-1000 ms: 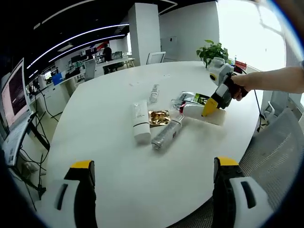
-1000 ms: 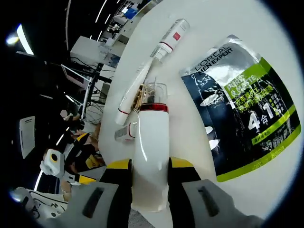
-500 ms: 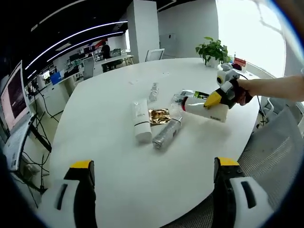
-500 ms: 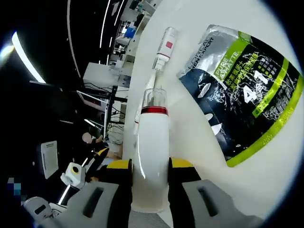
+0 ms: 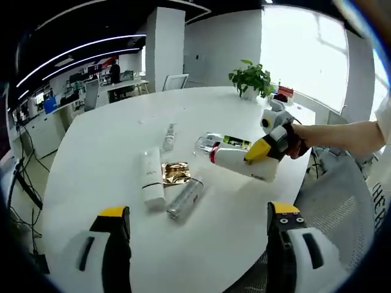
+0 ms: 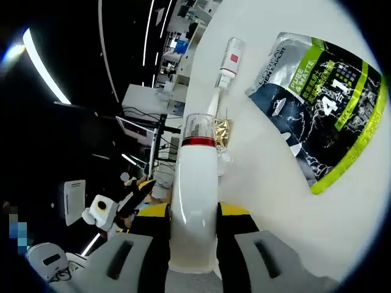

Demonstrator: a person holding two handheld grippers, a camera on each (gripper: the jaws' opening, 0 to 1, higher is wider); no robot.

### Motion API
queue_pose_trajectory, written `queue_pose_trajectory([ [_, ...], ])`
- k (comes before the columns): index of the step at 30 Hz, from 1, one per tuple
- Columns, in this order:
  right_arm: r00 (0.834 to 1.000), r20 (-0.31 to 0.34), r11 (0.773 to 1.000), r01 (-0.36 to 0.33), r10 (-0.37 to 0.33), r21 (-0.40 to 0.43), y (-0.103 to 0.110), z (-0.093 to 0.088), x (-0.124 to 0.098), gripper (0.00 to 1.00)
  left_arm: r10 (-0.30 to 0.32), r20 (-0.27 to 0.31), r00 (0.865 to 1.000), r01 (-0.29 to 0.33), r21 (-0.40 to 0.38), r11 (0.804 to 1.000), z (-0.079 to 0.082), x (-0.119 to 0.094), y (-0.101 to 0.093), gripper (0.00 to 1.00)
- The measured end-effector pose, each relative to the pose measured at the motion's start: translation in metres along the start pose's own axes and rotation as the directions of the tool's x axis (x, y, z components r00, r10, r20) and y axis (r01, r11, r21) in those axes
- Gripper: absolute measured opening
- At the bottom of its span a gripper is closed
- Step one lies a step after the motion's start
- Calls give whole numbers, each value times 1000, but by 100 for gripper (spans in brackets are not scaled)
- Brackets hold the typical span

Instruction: Arrange the skincare products in the storage area until every visible bottle or jar stands upright without overlapping.

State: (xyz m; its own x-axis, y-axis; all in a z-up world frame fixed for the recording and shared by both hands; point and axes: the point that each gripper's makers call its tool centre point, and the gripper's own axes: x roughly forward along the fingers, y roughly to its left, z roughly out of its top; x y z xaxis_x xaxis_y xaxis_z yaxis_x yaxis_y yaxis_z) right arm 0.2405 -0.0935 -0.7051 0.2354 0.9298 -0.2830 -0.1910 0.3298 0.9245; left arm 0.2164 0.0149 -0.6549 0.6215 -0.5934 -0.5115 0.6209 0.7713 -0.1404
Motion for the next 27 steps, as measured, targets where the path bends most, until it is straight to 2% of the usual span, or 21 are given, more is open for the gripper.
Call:
queue_pose_trajectory([
  [1, 1000, 3, 1000, 0, 0, -7, 0, 0, -1, 28, -53, 35, 998, 54, -6, 999, 5, 4, -6, 79],
  [4, 1000, 17, 1000, -10, 10, -7, 0, 1, -2, 28, -89, 58, 994, 91, -37, 995, 9, 11, -7, 77],
  [7, 999, 29, 1000, -19, 19, -18, 4, 2, -4, 28, -150, 75, 986, 155, -56, 986, 12, 21, -13, 75],
  [12, 998, 42, 999, -39, 40, -33, 11, 3, -5, 28, -178, 146, 973, 196, -118, 974, 25, 36, -14, 79],
  [13, 998, 46, 998, -43, 45, -43, 13, 3, -6, 28, -201, 160, 966, 226, -160, 961, 28, 40, -18, 80],
  [15, 998, 48, 997, -50, 52, -51, 16, 3, -6, 28, -228, 188, 955, 263, -193, 945, 33, 44, -21, 77],
  [17, 997, 48, 996, -64, 68, -66, 20, 3, -7, 28, -274, 228, 934, 317, -176, 932, 41, 47, -29, 69],
  [18, 996, 44, 994, -75, 79, -80, 22, 2, -7, 28, -287, 218, 933, 329, -192, 925, 41, 50, -30, 66],
  [20, 996, 47, 993, -73, 77, -91, 21, 1, -7, 28, -309, 226, 924, 357, -220, 908, 44, 55, -33, 67],
  [24, 993, 58, 989, -97, 104, -108, 27, -2, -7, 28, -305, 219, 927, 357, -265, 896, 43, 68, -28, 65],
  [25, 992, 61, 988, -104, 112, -114, 30, -2, -7, 28, -305, 229, 924, 363, -282, 888, 44, 70, -28, 64],
  [27, 990, 64, 985, -114, 123, -130, 35, -3, -7, 28, -315, 268, 910, 394, -329, 858, 51, 73, -30, 62],
])
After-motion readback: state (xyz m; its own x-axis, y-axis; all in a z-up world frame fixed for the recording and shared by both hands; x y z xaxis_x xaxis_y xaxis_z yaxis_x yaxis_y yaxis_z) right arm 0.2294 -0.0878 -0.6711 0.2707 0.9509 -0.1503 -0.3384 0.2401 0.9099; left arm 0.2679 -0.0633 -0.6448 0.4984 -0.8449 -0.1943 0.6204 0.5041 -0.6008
